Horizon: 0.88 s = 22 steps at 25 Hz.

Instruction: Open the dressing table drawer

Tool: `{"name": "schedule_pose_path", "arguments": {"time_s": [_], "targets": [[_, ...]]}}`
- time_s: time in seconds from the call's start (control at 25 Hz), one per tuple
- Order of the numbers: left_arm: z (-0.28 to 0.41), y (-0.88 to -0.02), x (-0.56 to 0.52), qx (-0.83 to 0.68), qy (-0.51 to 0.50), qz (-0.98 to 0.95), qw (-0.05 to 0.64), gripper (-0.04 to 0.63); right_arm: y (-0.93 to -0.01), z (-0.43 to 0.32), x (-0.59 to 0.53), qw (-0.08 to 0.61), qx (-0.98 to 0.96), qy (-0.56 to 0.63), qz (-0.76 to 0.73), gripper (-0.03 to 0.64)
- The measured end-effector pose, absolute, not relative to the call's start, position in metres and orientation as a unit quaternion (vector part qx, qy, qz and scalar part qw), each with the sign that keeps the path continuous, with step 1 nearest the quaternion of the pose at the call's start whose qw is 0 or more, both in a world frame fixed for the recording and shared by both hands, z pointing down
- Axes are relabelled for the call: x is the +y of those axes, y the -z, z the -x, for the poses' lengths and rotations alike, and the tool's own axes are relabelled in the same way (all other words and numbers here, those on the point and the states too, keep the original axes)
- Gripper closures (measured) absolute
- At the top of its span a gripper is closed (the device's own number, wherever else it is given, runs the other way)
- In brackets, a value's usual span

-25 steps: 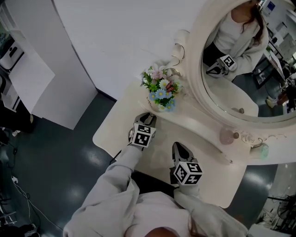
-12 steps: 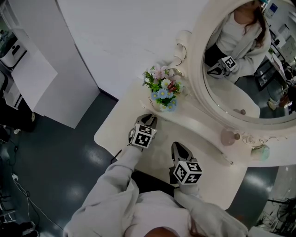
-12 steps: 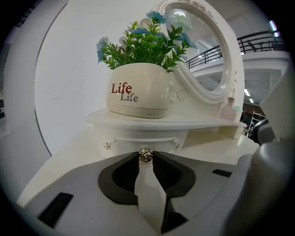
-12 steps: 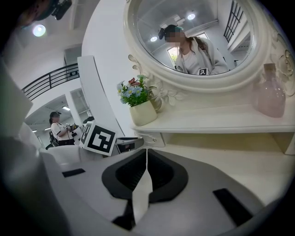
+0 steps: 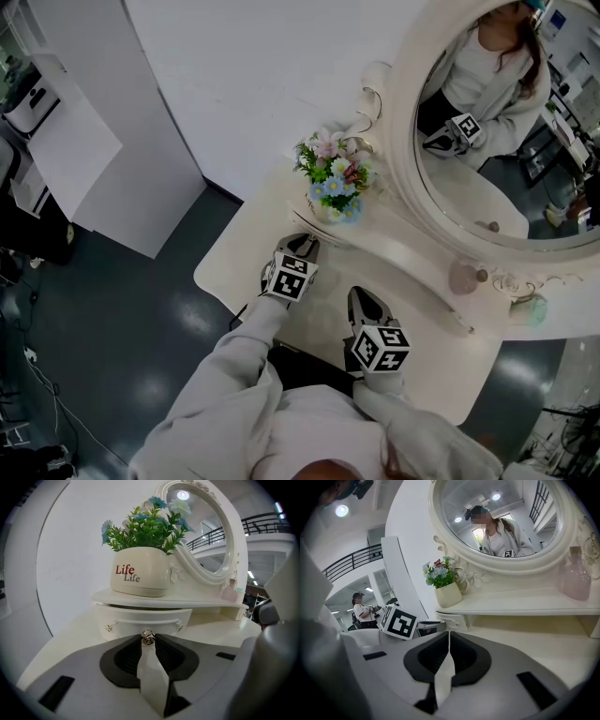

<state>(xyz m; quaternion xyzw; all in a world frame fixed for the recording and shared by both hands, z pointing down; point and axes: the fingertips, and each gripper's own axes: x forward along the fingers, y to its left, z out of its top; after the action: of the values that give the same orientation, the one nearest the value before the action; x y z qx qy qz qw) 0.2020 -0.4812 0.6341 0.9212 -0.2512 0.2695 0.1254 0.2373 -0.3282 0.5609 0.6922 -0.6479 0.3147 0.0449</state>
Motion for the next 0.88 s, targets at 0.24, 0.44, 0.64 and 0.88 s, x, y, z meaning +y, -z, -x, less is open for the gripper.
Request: {"name": "schedule_pose_path", "arguments": {"time_s": [0.24,0.44,0.64,0.88], "targets": [[-0.195,-0.635,-0.476,-0.253,-0.269,-0.920,0.129,0.494,-0.559,-0.234,-0.328,0.046,-0.652,-0.311,-0.690,0.580],[-0.190,-0.636,-0.471,-0.252,-0.271,-0.920,0.130,0.494,-0.558,-0.233,-0.325,0.046,-0.654,-0.308,-0.690,0.580],[-0.185,-0.636,-0.466,-0.251,-0.270,-0.920,0.132,0.494,-0.556,-0.230,-0.322,0.048,-0.656,-0.305,-0.689,0.580],[-0.178,-0.634,-0.460,-0.254,-0.266,-0.920,0.133,0.494,-0.555,-0.226,-0.318,0.047,-0.657,-0.304,-0.688,0.580]]}}
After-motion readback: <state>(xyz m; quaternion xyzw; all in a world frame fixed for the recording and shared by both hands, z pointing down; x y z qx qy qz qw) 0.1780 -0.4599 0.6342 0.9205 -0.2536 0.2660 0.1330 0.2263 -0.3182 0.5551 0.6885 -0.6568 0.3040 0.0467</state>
